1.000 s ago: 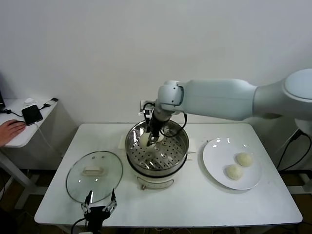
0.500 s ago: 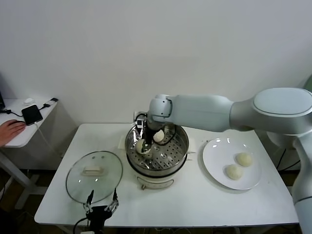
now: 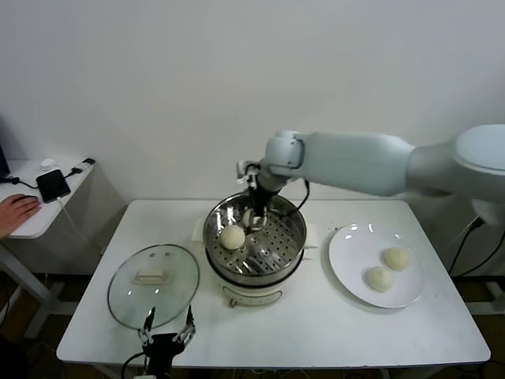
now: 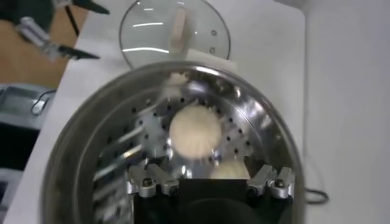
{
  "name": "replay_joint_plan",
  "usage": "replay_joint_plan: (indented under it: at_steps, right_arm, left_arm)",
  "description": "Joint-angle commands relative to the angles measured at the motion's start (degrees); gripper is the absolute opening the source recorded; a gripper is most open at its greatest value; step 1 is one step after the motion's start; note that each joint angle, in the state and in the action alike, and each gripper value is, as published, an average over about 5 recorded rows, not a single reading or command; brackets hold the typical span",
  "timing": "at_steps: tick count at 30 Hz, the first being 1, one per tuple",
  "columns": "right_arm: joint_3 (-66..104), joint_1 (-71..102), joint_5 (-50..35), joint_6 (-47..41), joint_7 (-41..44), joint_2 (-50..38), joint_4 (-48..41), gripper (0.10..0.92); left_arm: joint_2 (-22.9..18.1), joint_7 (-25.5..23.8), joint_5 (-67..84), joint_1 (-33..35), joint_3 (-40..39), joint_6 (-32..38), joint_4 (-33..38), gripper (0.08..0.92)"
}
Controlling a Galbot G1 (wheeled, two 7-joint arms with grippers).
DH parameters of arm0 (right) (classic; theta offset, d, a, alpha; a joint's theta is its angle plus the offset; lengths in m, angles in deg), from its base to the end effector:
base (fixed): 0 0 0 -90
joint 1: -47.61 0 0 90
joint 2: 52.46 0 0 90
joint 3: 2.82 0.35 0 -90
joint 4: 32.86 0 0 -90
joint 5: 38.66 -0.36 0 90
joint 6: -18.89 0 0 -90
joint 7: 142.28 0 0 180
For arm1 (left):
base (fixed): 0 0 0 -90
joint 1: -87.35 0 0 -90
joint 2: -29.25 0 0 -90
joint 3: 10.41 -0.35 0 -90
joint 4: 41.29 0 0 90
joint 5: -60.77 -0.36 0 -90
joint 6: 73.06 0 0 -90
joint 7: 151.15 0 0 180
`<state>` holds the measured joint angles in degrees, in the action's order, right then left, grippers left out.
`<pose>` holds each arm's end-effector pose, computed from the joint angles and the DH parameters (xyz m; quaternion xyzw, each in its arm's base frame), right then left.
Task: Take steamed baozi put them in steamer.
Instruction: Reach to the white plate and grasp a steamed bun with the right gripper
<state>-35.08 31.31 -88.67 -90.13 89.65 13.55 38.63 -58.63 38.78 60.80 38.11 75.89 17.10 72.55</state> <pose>0.5709 0.0750 -0.0229 0.5749 -0.5662 0.4917 0.3273 0.1150 -0.0137 -0.3699 0.0486 -0.9881 -0.0107 0.1459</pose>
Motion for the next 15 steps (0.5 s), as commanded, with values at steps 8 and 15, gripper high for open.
replay_joint_plan:
  at_steps: [8, 15]
  right_arm:
    - [-12.9, -3.48, 26.17, 14.99, 13.46, -36.28, 7.68, 0.823]
    - [1.6, 15.27, 36.33, 13.68, 11.69, -39.23, 3.39, 0.823]
  left_arm:
    - [-0.25, -0.23, -0.2, -0.54, 0.51, -0.3, 0.24, 0.823]
    - [-0.99, -0.46, -0.97, -0.05, 0.64, -0.38, 0.91, 0.823]
